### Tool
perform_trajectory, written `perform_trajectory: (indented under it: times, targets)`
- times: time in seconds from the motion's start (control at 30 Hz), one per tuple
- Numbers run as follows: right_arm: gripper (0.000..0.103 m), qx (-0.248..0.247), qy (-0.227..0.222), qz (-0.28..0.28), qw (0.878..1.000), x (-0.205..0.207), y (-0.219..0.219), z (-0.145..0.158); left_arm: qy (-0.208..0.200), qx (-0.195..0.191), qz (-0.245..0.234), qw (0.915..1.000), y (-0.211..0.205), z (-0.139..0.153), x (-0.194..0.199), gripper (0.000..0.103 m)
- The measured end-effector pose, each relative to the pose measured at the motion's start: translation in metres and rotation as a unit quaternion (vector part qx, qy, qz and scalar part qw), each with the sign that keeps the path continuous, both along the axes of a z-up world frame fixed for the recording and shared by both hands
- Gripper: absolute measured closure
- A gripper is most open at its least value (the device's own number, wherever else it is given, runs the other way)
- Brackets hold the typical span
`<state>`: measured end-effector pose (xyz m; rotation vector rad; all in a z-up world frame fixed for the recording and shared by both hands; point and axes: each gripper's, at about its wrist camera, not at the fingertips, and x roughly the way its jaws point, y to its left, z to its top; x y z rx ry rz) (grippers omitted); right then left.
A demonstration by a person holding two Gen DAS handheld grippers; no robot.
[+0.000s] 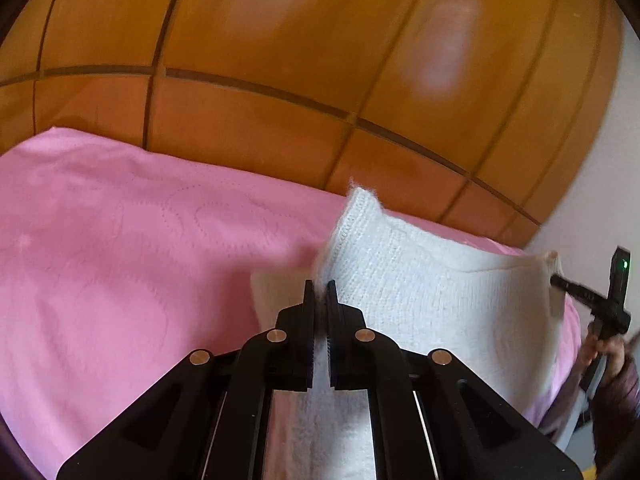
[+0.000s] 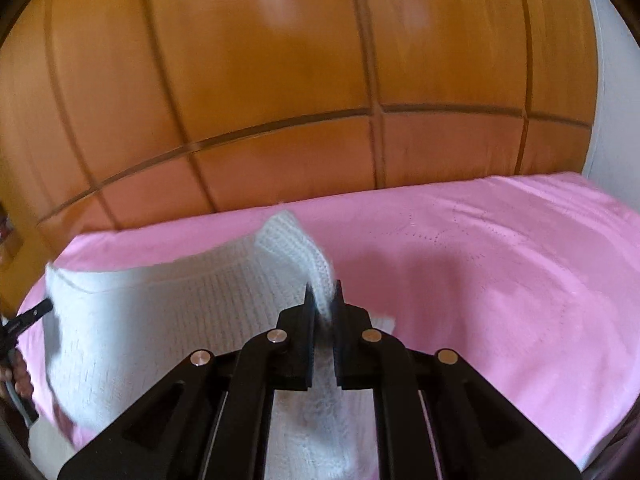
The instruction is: Fold small clothes
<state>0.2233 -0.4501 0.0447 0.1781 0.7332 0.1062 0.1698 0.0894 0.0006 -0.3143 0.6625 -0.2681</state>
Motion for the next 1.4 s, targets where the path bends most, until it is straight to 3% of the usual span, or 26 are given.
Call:
perform_trajectory:
  times: [0.2,0.27,0.33,0.37,0.4,0.43,0.47,0.6,0.67,0.7,0.77,0.8,0.83,0.87,0.9,0.93,1.17,1.27,1.33,1.4]
  targets:
    - [0.096,-0.01,0.095,-0.03,0.995,0.052,0.006,-0.069,0.071,0.061,0.024,0.9953,-0.017,-0.042,0.057,0.1]
    - [0.083,0.005,0.105,-0.035,0.994,0.052,0.004,-0.077,0.087,0.082,0.037,0.9922,-0.017,-0.053,0.059,0.098]
    - [0.035,0.015,0.083,-0.044,0.996,0.042,-0.003,-0.067,0.068,0.088,0.051,0.9925,-0.013,-0.046,0.049,0.098]
    - [0.03,0.01,0.062,-0.057,0.996,0.035,-0.006,-0.058,0.057,0.088,0.055,0.993,-0.01,-0.039,0.041,0.094]
    - [0.03,0.01,0.053,-0.059,0.997,0.029,-0.007,-0.052,0.051,0.083,0.055,0.9938,-0.008,-0.032,0.035,0.086]
    - [0.03,0.019,0.039,-0.051,0.998,0.02,-0.006,-0.041,0.033,0.068,0.051,0.9959,-0.005,-0.022,0.024,0.07]
    - [0.03,0.033,0.027,-0.036,0.998,0.011,-0.001,-0.032,0.015,0.054,0.041,0.9976,-0.007,-0.014,0.017,0.06]
    - [0.03,0.049,0.022,0.051,0.997,-0.01,0.037,-0.024,0.003,0.04,-0.034,0.9986,-0.035,-0.005,0.017,0.057]
    - [0.03,0.036,0.04,0.084,0.995,-0.011,0.067,-0.032,0.019,0.042,-0.074,0.9962,-0.06,-0.013,0.025,0.03]
    - [0.031,0.032,0.051,0.093,0.994,-0.009,0.077,-0.038,0.029,0.042,-0.083,0.9952,-0.067,-0.019,0.03,0.029]
    - [0.039,0.027,0.078,0.103,0.991,-0.003,0.092,-0.053,0.062,0.04,-0.097,0.9925,-0.084,-0.036,0.042,0.033]
    - [0.052,0.011,0.088,0.102,0.991,-0.001,0.1,-0.062,0.081,0.04,-0.101,0.9907,-0.089,-0.046,0.048,0.043]
    - [0.066,-0.002,0.086,0.1,0.991,-0.003,0.102,-0.067,0.095,0.053,-0.094,0.9896,-0.094,-0.056,0.052,0.075]
    - [0.074,-0.009,0.08,0.1,0.992,-0.006,0.105,-0.067,0.092,0.06,-0.088,0.9901,-0.094,-0.059,0.052,0.09]
    - [0.092,-0.009,0.077,0.101,0.992,-0.008,0.105,-0.065,0.081,0.055,-0.086,0.9914,-0.094,-0.06,0.05,0.098]
    - [0.097,-0.008,0.074,0.1,0.992,-0.012,0.104,-0.062,0.073,0.047,-0.083,0.9927,-0.092,-0.057,0.047,0.099]
    - [0.098,-0.027,0.008,0.084,0.996,-0.011,0.106,-0.034,0.0,0.07,-0.043,0.9966,-0.098,-0.025,0.048,0.1]
    - [0.098,-0.032,0.039,0.067,0.996,0.007,0.108,-0.054,0.017,0.086,-0.029,0.9957,-0.104,-0.033,0.066,0.1]
    - [0.095,-0.029,0.076,0.057,0.995,0.022,0.108,-0.08,0.064,0.108,-0.021,0.9919,-0.107,-0.059,0.084,0.1]
    - [0.092,-0.035,0.057,0.063,0.996,0.023,0.11,-0.088,0.097,0.109,-0.017,0.9892,-0.104,-0.078,0.093,0.098]
